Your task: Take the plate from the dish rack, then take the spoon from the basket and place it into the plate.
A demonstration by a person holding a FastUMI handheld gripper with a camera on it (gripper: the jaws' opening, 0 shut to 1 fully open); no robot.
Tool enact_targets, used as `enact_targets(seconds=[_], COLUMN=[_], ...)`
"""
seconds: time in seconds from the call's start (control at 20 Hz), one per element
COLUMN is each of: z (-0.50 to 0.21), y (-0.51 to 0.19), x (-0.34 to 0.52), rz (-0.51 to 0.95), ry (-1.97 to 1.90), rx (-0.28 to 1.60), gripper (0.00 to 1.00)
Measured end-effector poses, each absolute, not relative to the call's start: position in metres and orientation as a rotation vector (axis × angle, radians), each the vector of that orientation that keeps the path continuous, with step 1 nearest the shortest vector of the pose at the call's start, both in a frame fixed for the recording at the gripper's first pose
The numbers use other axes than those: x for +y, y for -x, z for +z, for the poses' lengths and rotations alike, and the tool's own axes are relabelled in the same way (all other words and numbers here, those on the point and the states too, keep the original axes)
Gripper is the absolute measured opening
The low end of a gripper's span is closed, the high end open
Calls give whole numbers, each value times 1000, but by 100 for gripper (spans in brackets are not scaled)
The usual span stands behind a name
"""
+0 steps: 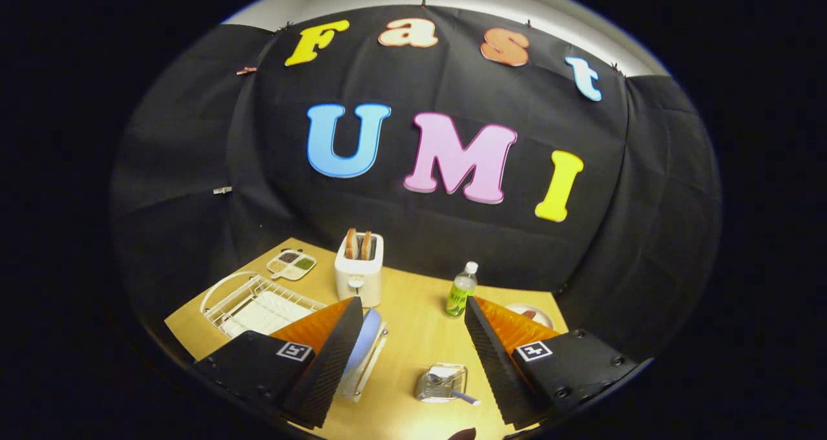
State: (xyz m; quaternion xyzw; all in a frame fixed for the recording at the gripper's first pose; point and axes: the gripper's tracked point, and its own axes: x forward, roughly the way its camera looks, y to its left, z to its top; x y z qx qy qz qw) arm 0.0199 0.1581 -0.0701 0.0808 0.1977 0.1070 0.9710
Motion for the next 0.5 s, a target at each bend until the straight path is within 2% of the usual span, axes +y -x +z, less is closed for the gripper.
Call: enact_targets(seconds=[0.35,0.5], z=[-161,-192], y=[-43,-48], x=[231,246], rz=[217,175], ry=[-228,-234], rx=[751,852], gripper=[92,85])
